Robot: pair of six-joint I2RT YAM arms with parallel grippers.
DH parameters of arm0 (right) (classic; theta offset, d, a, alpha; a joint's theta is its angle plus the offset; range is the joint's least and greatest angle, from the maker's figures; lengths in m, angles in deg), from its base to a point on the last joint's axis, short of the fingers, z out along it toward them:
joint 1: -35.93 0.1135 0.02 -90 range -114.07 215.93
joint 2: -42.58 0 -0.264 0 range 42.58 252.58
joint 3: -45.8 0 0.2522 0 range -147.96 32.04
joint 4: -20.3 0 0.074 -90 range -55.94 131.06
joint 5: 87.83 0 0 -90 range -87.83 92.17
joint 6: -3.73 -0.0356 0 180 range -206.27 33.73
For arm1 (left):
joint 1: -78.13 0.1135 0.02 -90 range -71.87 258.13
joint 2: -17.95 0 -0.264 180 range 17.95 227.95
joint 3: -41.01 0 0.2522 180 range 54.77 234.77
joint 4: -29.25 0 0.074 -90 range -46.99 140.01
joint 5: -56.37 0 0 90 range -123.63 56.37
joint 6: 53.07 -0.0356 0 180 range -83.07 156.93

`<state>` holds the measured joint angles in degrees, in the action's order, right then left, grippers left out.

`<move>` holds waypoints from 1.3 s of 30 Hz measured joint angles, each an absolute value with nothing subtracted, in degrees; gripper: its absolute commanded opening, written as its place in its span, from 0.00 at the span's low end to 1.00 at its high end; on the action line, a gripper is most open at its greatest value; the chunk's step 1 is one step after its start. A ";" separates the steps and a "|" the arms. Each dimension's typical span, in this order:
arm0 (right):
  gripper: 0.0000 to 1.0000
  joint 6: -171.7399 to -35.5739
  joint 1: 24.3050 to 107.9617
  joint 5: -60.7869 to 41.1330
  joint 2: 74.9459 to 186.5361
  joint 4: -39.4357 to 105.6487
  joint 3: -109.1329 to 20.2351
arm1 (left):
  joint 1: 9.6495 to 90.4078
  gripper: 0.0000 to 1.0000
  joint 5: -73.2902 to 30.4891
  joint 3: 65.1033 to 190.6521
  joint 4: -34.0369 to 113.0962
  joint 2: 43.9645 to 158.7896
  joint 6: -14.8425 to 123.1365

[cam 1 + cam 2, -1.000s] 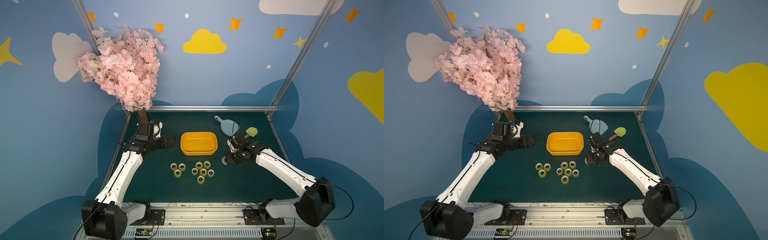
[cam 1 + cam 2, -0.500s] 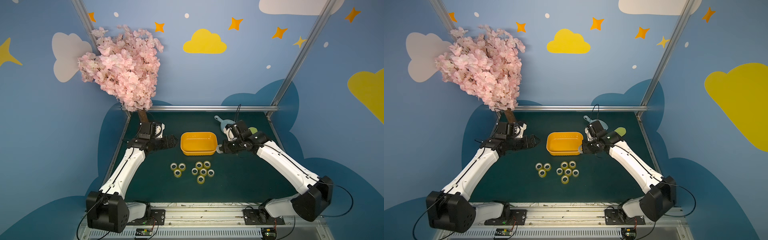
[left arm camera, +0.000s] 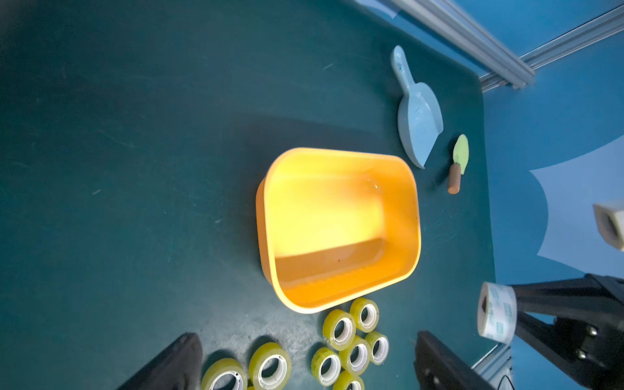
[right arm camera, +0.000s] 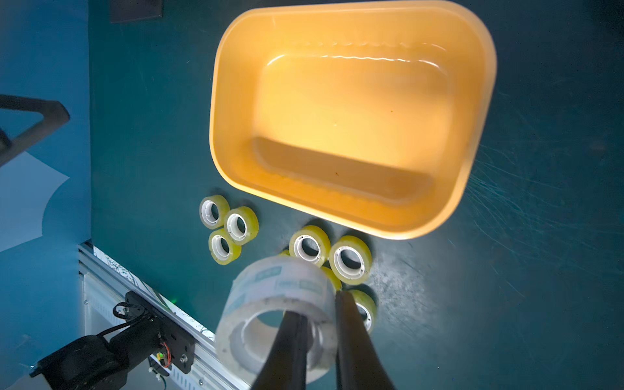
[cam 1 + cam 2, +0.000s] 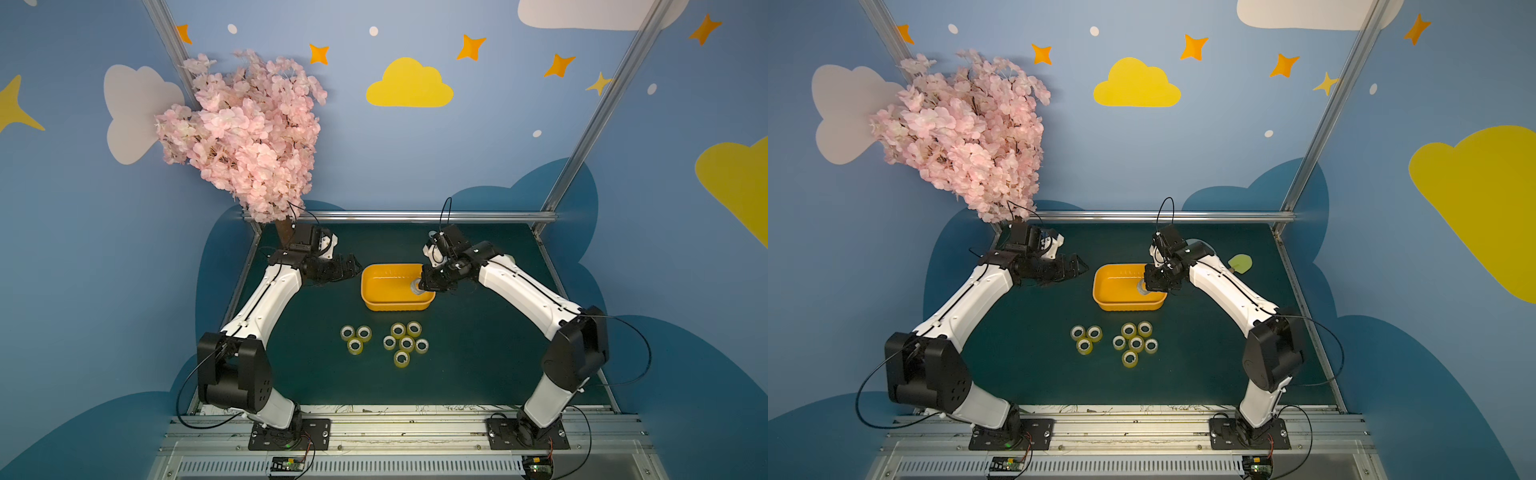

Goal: Put the transparent tape into the storage box
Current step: Place the tape in the storage box.

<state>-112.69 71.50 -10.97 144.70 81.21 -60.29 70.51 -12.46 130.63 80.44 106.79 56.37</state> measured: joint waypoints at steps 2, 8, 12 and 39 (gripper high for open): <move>0.00 -112.93 71.57 -12.33 148.18 80.65 -62.89 | 70.53 1.00 -12.40 130.26 80.51 106.63 56.39; 0.00 -113.52 72.12 -14.60 158.89 78.72 -70.06 | 70.82 1.00 -12.59 129.84 80.66 106.11 55.67; 0.00 -113.50 72.64 -15.52 165.42 78.02 -74.89 | 71.69 1.00 -11.83 129.84 80.97 106.11 55.52; 0.31 -116.99 75.55 -15.94 184.18 75.82 -93.12 | 75.60 1.00 -6.28 129.12 79.48 106.33 57.90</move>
